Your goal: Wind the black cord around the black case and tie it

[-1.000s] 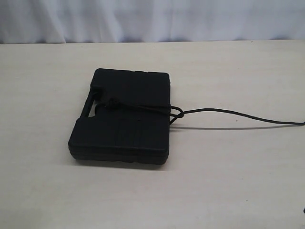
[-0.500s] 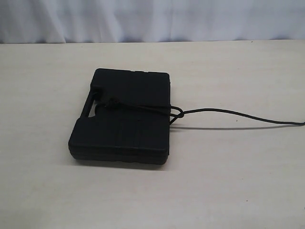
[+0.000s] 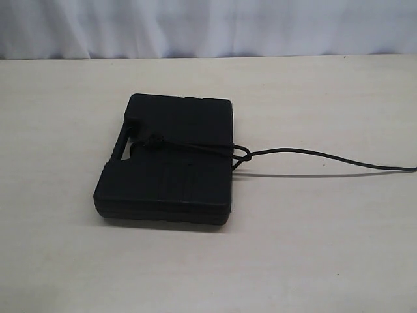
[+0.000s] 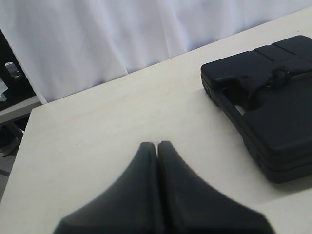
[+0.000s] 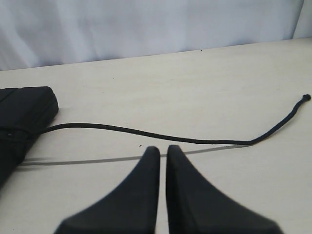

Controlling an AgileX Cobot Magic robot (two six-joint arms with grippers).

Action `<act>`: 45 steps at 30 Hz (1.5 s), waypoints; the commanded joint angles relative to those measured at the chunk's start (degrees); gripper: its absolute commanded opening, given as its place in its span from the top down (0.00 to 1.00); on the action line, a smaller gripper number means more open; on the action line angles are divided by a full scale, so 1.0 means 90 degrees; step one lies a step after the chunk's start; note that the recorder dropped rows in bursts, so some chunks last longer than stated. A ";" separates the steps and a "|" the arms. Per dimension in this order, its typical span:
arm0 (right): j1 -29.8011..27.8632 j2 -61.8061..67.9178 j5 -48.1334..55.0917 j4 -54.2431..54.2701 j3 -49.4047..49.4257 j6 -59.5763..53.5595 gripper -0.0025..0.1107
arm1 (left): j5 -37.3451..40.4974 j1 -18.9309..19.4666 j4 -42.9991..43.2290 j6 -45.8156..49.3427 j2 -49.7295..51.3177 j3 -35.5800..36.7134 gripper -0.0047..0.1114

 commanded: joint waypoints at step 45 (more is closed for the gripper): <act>-0.0023 -0.0031 0.0144 -0.0015 0.0023 0.0004 0.94 | -0.0093 0.0016 -0.0004 -0.0009 -0.0019 0.0018 0.96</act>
